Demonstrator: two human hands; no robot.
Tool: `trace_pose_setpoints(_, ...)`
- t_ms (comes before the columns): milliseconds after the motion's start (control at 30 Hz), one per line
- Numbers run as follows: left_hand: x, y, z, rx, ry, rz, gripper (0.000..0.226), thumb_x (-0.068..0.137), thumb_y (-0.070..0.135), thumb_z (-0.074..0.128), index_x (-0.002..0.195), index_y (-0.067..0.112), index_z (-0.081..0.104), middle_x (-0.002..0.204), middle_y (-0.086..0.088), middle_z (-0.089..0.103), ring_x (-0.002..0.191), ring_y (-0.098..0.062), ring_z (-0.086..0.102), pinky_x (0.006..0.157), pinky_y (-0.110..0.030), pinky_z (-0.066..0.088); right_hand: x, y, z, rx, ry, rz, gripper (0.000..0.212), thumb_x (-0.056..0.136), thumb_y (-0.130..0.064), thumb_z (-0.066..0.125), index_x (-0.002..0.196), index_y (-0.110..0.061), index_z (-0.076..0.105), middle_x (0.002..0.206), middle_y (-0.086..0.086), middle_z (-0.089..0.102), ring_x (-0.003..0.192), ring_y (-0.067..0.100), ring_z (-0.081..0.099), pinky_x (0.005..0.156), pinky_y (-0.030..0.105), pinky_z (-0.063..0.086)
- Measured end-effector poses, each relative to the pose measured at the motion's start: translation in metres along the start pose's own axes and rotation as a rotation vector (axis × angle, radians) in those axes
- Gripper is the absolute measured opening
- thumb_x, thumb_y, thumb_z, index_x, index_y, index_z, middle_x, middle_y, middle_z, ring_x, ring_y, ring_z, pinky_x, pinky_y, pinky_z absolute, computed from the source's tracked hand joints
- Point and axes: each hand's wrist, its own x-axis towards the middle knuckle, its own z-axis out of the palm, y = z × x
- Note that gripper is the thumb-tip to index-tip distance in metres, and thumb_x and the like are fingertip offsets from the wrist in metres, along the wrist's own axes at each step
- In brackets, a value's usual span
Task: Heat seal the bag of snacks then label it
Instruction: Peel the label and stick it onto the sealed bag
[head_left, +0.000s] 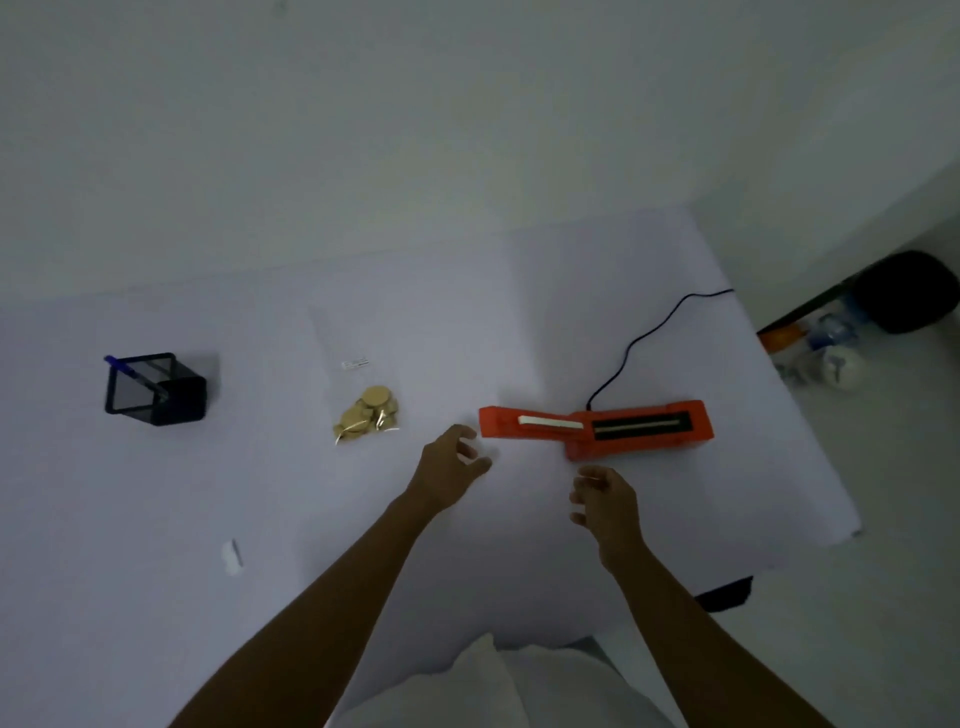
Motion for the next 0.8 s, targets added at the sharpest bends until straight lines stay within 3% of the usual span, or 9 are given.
trace_pose_setpoints(133,0.025,0.016,0.06,-0.025,0.0,-0.059,0.048,0.071,0.035,0.084,0.107,0.013,0.059,0.102,-0.003,0.063,0.087,-0.016,0.062,0.072,-0.027,0.054,0.05,-0.003,-0.071,-0.086,0.031,0.063,0.018,0.091,0.002,0.05,0.1,-0.01,0.061,0.09,0.018,0.062,0.077,0.026,0.059,0.064,0.037,0.053)
trace_pose_setpoints(267,0.036,0.031,0.111,-0.035,-0.042,0.011,0.064,0.066,0.031,0.087,0.119,0.02,0.054,0.116,0.004,0.06,0.107,-0.014,0.057,0.09,-0.03,0.05,0.092,-0.015,-0.131,-0.129,0.135,0.092,0.02,0.091,0.005,0.049,0.107,-0.004,0.054,0.085,0.014,0.057,0.07,0.023,0.054,0.061,0.035,0.05)
trace_pose_setpoints(467,0.047,0.047,0.152,-0.05,0.032,0.071,0.074,0.064,0.038,0.087,0.126,0.027,0.048,0.119,0.009,0.06,0.109,-0.008,0.057,0.094,-0.029,0.05,0.14,-0.035,-0.17,-0.166,0.051,0.034,0.053,0.09,0.01,0.05,0.136,-0.016,0.041,0.119,0.01,0.051,0.086,0.022,0.057,0.076,0.044,0.055)
trace_pose_setpoints(567,0.052,0.056,0.162,-0.087,0.084,0.103,0.055,0.07,0.027,0.085,0.117,0.024,0.055,0.112,0.008,0.065,0.104,-0.005,0.062,0.093,-0.028,0.052,0.154,-0.042,-0.166,-0.164,-0.026,0.034,0.052,0.091,0.007,0.049,0.137,-0.018,0.042,0.118,0.006,0.054,0.098,0.025,0.058,0.078,0.044,0.057)
trace_pose_setpoints(667,0.061,0.058,0.164,-0.146,0.124,0.095,0.046,0.071,0.021,0.084,0.11,0.021,0.059,0.105,0.005,0.068,0.098,-0.009,0.066,0.093,-0.037,0.055,0.166,-0.05,-0.161,-0.149,-0.056,0.037,0.046,0.09,0.009,0.049,0.127,-0.019,0.046,0.111,0.007,0.056,0.095,0.024,0.058,0.077,0.045,0.058)
trace_pose_setpoints(800,0.078,0.061,0.151,-0.164,0.164,0.103,0.043,0.069,0.014,0.084,0.104,0.018,0.06,0.101,-0.005,0.069,0.097,-0.018,0.067,0.089,-0.044,0.056,0.184,-0.068,-0.151,-0.129,-0.085,0.041,0.045,0.089,0.01,0.051,0.125,-0.016,0.047,0.108,0.006,0.056,0.088,0.018,0.058,0.066,0.034,0.054)
